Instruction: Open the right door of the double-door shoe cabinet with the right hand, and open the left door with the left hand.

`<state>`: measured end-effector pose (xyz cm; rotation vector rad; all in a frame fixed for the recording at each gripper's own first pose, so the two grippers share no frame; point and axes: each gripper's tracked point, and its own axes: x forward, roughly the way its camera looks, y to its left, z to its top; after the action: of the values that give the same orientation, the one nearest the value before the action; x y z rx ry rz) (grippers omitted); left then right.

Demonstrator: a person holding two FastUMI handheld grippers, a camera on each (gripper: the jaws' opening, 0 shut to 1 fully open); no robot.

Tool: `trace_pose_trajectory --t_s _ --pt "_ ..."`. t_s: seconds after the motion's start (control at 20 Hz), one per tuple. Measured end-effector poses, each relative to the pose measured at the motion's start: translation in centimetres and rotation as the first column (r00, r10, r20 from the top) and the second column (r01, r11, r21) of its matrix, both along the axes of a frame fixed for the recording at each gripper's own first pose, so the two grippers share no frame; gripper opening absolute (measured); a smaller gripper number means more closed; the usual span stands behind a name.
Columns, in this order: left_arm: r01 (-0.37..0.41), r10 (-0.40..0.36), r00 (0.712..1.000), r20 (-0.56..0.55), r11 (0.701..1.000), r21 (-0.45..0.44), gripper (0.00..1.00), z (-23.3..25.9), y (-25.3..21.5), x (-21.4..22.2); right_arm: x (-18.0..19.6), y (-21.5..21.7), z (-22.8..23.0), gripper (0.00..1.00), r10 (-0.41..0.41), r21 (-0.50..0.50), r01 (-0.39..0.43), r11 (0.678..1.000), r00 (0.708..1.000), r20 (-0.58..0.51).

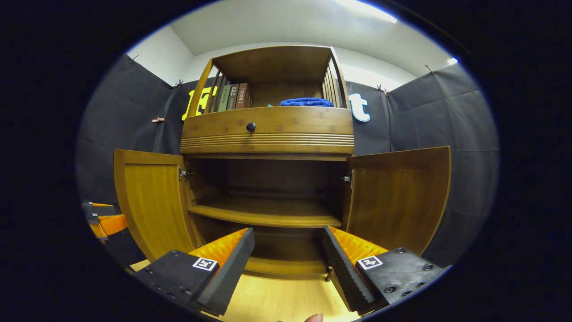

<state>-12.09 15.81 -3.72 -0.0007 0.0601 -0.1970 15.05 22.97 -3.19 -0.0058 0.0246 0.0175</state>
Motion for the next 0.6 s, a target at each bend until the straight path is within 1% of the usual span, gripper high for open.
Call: trace_pose_trajectory --t_s 0.05,0.1,0.15,0.2,0.25,0.3,0.4,0.5,0.55,0.6 --pt "0.012 -0.012 1.0 0.007 1.0 0.002 0.95 0.3 -0.9 0.3 -0.1 -0.2 0.0 0.98 -0.003 0.0 0.003 1.0 1.0 0.002" --pt "0.02 -0.02 1.0 0.011 1.0 0.003 0.95 0.4 -1.6 0.6 -0.1 -0.3 0.0 1.0 -0.007 0.0 0.007 1.0 1.0 0.003" --pt "0.026 -0.026 1.0 0.013 1.0 0.003 0.95 0.6 -2.3 0.9 -0.1 -0.4 0.0 0.99 -0.009 0.003 0.009 1.0 1.0 0.004" --pt "0.027 -0.027 1.0 0.013 1.0 0.0 0.95 0.6 -2.9 1.1 -0.1 -0.4 0.0 0.96 -0.012 0.007 0.012 1.0 1.0 0.005" --pt "0.027 -0.027 1.0 0.016 1.0 -0.002 0.95 0.7 -3.5 1.4 -0.2 -0.5 0.0 0.96 -0.014 0.011 0.014 1.0 1.0 0.007" --pt "0.025 -0.025 1.0 0.019 1.0 -0.003 0.95 0.7 -4.1 1.8 -0.2 -0.6 0.1 0.98 -0.016 0.013 0.016 1.0 1.0 0.008" --pt "0.021 -0.021 1.0 0.016 1.0 -0.009 0.95 0.7 -5.0 2.2 -0.3 -0.7 0.1 0.98 -0.018 0.018 0.018 1.0 1.0 0.008" --pt "0.031 -0.031 0.999 0.015 0.999 -0.027 0.95 0.8 -6.2 2.4 -0.5 -0.7 0.3 0.96 -0.014 0.024 0.014 1.0 1.0 0.018" --pt "0.037 -0.036 0.999 0.014 0.999 -0.032 0.95 0.9 -6.7 2.5 -0.5 -0.7 0.4 0.98 -0.012 0.021 0.012 1.0 1.0 0.024" --pt "0.042 -0.041 0.999 0.012 0.999 -0.033 0.95 0.8 -7.1 2.7 -0.5 -0.8 0.4 0.98 -0.015 0.012 0.015 1.0 0.999 0.029"
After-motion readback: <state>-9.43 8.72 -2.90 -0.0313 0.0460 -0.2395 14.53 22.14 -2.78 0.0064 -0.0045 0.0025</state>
